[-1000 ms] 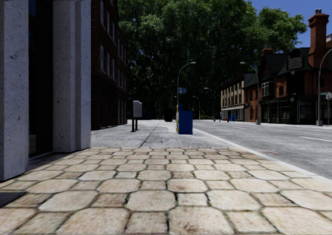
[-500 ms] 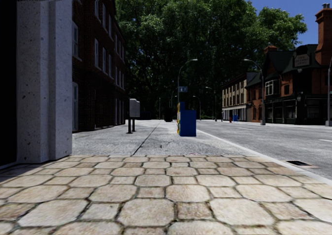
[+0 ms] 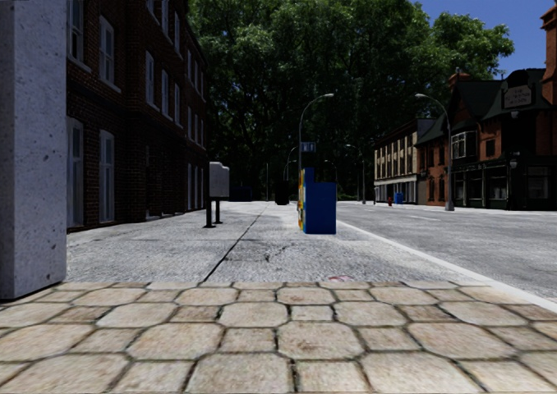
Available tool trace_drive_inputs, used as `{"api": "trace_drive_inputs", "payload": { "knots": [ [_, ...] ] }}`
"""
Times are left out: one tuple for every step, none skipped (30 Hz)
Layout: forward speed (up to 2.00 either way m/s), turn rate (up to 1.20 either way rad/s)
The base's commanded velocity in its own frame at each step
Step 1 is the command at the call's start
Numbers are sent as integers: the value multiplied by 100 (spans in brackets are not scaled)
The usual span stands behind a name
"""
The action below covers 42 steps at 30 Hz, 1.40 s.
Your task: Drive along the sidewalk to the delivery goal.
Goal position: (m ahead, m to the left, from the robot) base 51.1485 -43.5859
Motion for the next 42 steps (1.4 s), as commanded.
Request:
{"api": "trace_drive_inputs", "payload": {
  "knots": [
    [200, 0],
    [200, 0],
    [200, 0],
    [200, 0],
    [200, 0],
    [200, 0],
    [200, 0],
    [200, 0],
    [200, 0],
    [200, 0],
    [200, 8],
    [200, 29],
    [200, 45],
    [200, 45],
    [200, 53],
    [200, 57],
    [200, 58],
    [200, 50],
    [200, 50],
    [200, 4],
    [200, 0],
    [200, 0],
    [200, 0],
    [200, 0],
    [200, 0],
    [200, 0],
    [200, 0],
    [200, 0],
    [200, 0],
    [200, 0],
    [200, 0],
    [200, 0],
    [200, 0],
    [200, 0],
    [200, 0],
    [200, 0],
    [200, 0],
    [200, 0],
    [200, 0],
    [200, 0],
    [200, 0],
    [200, 0]
  ]
}}
